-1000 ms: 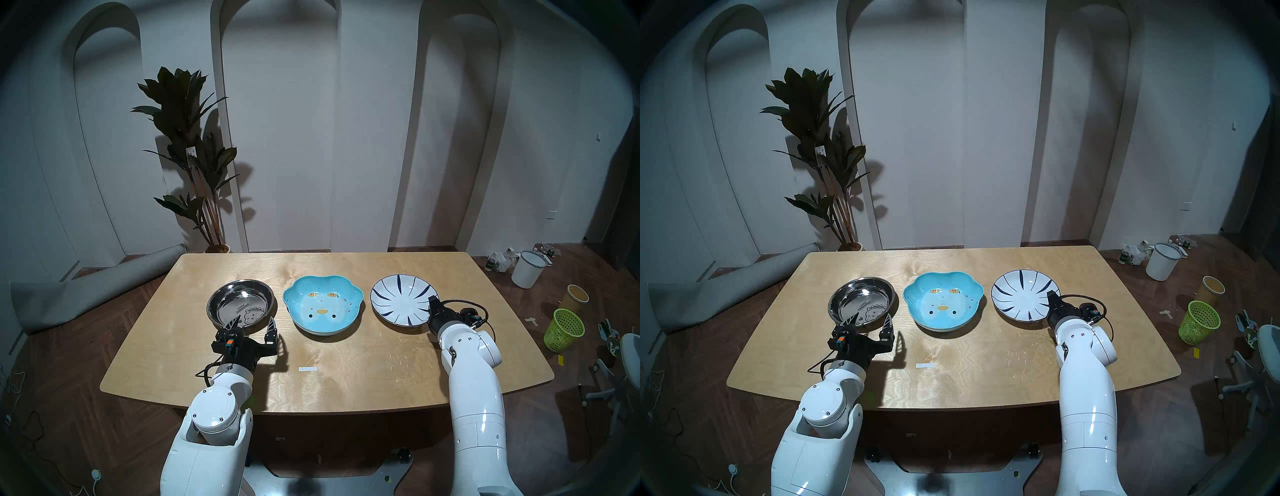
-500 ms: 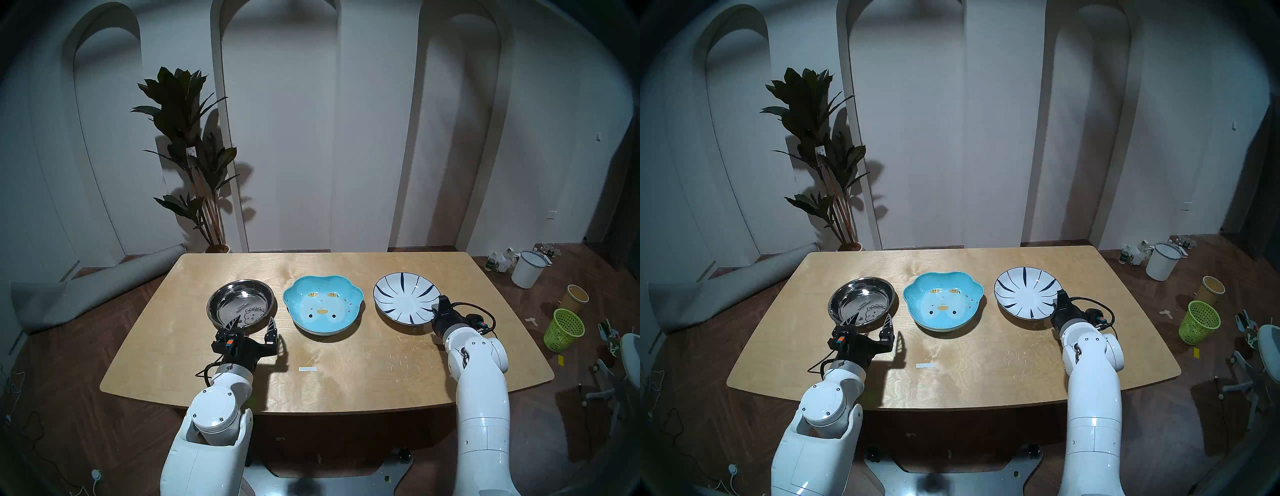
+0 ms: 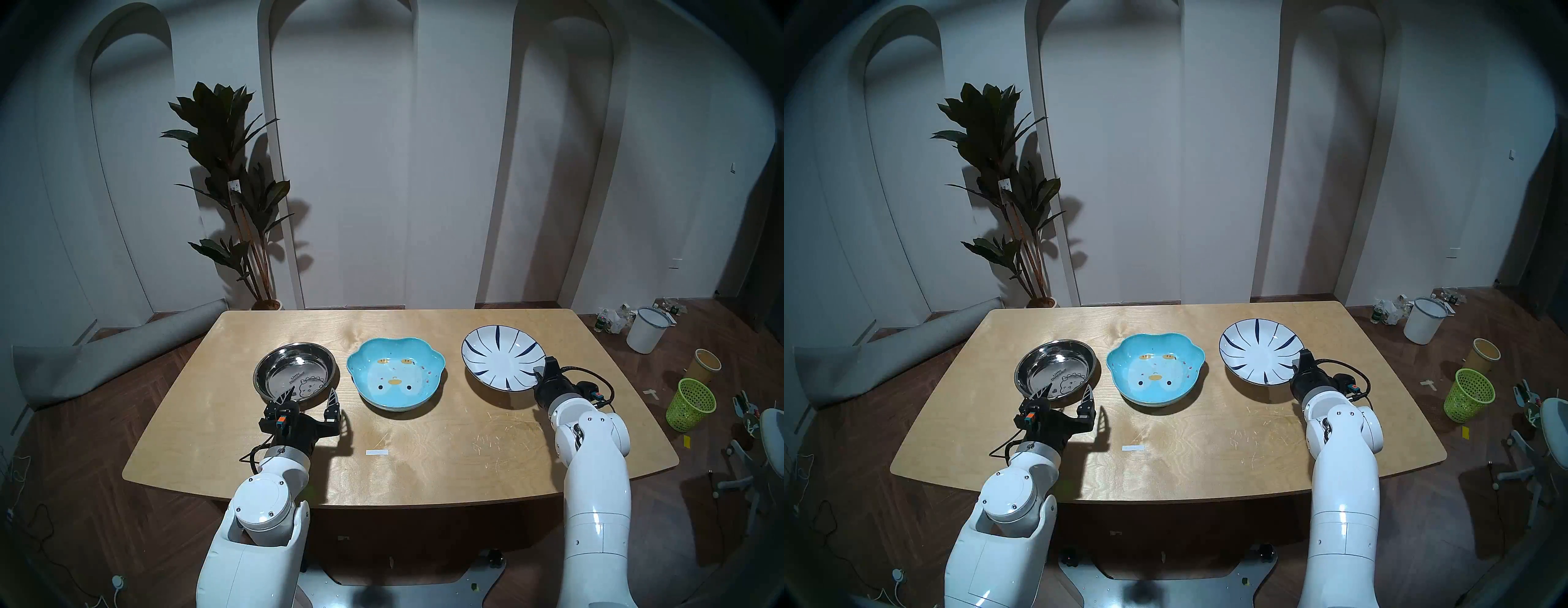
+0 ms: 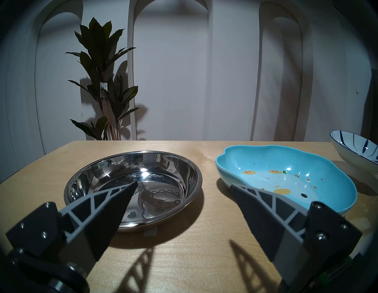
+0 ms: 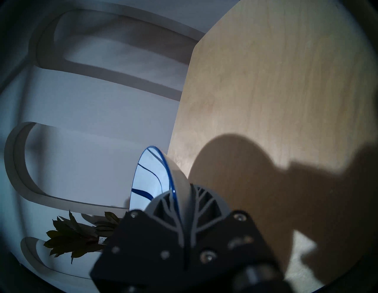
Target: Stack the plates into one stack
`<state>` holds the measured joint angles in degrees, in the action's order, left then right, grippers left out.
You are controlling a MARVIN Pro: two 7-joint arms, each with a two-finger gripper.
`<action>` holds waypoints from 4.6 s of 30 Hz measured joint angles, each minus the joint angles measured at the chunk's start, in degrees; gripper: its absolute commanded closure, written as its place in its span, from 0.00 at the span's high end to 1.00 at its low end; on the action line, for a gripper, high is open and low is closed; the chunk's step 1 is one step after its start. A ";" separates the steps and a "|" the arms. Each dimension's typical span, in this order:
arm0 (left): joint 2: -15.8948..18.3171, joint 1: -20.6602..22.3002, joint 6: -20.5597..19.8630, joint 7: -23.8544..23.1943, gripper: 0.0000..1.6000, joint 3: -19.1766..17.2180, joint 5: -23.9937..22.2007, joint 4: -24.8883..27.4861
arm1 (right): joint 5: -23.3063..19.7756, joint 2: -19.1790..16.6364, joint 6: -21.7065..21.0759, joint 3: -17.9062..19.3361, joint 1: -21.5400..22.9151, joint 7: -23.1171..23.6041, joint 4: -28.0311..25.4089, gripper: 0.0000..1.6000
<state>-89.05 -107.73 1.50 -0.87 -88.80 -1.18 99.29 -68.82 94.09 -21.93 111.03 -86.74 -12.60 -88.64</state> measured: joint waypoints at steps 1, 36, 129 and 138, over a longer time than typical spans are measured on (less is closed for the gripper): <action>0.00 0.00 0.00 0.00 1.00 0.00 0.00 0.00 | 0.00 -0.05 -0.18 -0.18 0.10 -0.06 0.01 0.00; 0.00 0.01 0.00 0.00 1.00 0.00 -0.01 -0.08 | 0.12 -1.50 -10.12 -13.33 10.74 -2.84 5.29 0.00; 0.01 -0.01 -0.01 0.00 1.00 0.00 -0.02 -0.03 | 3.58 -1.35 -10.09 -24.05 14.01 -8.37 9.45 1.00; 0.01 -0.01 -0.01 0.00 1.00 0.00 -0.02 -0.03 | 4.75 -2.51 -10.04 -23.60 12.73 -9.44 5.74 1.00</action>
<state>-89.04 -107.75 1.49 -0.86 -88.80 -1.20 99.26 -64.07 91.59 -31.98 87.42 -74.01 -22.04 -82.90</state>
